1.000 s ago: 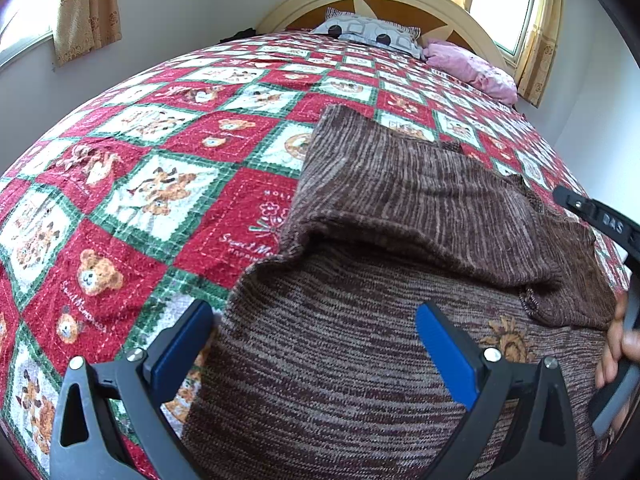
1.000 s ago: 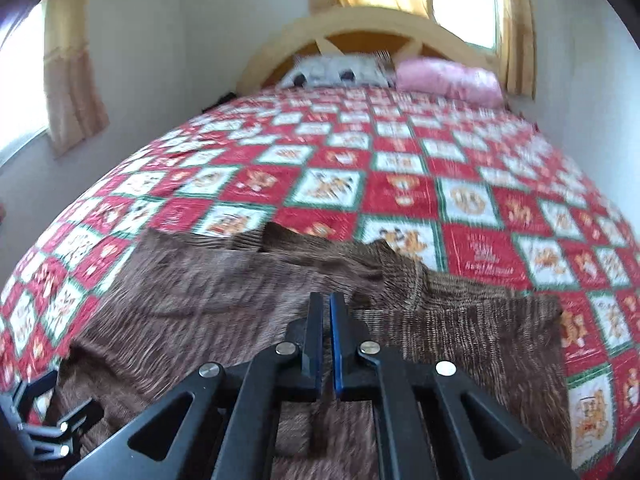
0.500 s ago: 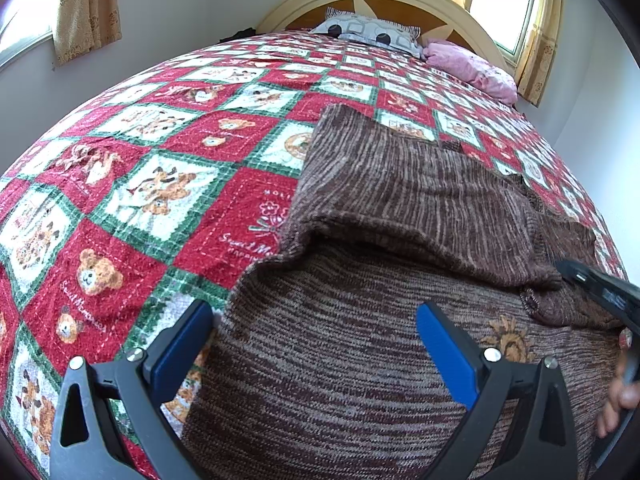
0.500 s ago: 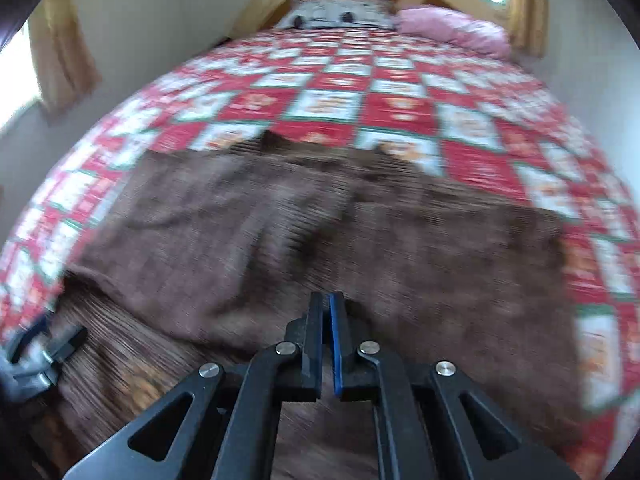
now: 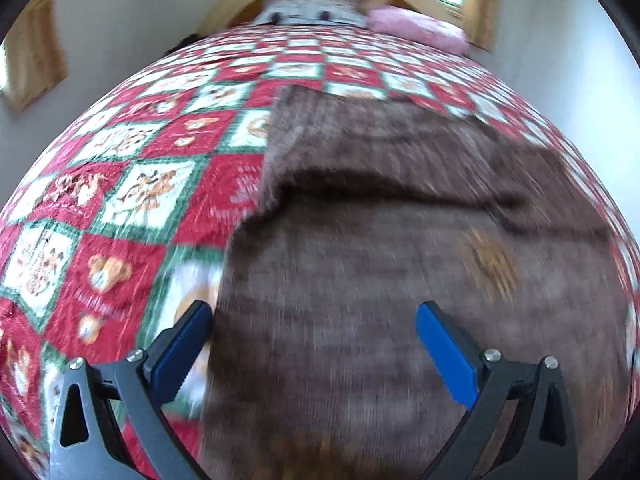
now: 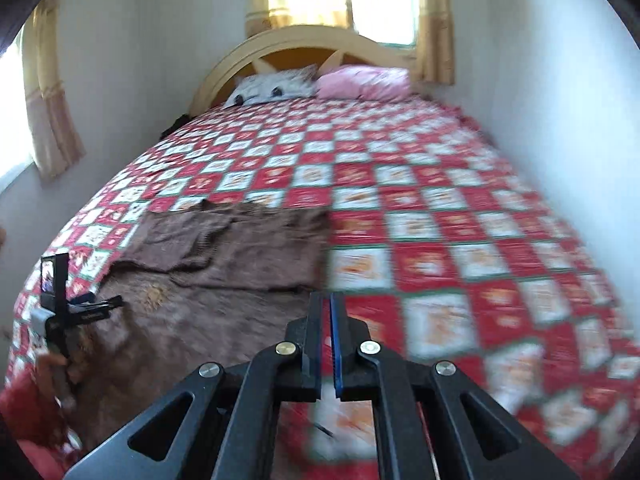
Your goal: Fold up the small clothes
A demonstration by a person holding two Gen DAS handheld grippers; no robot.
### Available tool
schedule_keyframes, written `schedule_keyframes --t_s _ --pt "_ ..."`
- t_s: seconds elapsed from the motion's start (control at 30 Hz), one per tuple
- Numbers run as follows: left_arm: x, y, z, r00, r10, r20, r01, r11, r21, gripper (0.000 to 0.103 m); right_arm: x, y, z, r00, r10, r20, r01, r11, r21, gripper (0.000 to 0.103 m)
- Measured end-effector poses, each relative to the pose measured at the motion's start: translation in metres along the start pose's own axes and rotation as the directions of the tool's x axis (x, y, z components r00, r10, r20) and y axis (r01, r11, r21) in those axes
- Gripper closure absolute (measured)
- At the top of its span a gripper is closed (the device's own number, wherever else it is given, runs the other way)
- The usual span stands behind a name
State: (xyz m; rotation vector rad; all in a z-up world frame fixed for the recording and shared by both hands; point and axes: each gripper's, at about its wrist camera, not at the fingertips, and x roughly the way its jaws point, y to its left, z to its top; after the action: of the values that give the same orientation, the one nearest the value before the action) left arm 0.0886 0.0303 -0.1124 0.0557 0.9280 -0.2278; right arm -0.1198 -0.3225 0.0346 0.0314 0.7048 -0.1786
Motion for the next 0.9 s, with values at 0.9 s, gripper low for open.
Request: schedule_keyframes --t_s 0.9 --pt "-0.097 0.040 -0.133 0.970 -0.215 -0.113 0.220 0.975 0.038 0.001 -0.005 0.020 -0.151 0.886 0.442 -0.137 -0.404 0.883 0.240 0.065"
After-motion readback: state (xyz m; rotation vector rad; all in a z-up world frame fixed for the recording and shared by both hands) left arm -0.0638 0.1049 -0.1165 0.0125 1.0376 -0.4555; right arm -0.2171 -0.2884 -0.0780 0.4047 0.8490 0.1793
